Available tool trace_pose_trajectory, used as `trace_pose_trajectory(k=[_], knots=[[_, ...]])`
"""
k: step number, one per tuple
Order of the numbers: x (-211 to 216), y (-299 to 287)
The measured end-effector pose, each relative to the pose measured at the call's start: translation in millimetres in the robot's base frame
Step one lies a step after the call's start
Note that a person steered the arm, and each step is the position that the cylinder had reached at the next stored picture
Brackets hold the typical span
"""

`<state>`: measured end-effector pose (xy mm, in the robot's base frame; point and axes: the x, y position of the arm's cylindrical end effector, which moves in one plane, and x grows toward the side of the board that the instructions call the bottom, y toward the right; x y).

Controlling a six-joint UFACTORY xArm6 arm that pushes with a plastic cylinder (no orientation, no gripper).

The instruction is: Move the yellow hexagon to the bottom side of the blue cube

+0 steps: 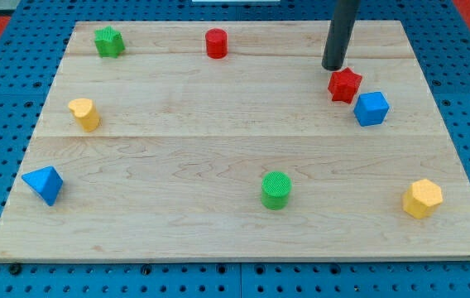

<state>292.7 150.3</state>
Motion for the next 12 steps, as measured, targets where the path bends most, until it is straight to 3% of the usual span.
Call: trace_pose_trajectory(k=[2,3,4,5,6,7,8,9,10,11,12], knots=[[46,-1],[26,42],[50,87],[139,128],[247,122],[310,119],[287,66],[238,47],[228,39],[264,43],[249,62]])
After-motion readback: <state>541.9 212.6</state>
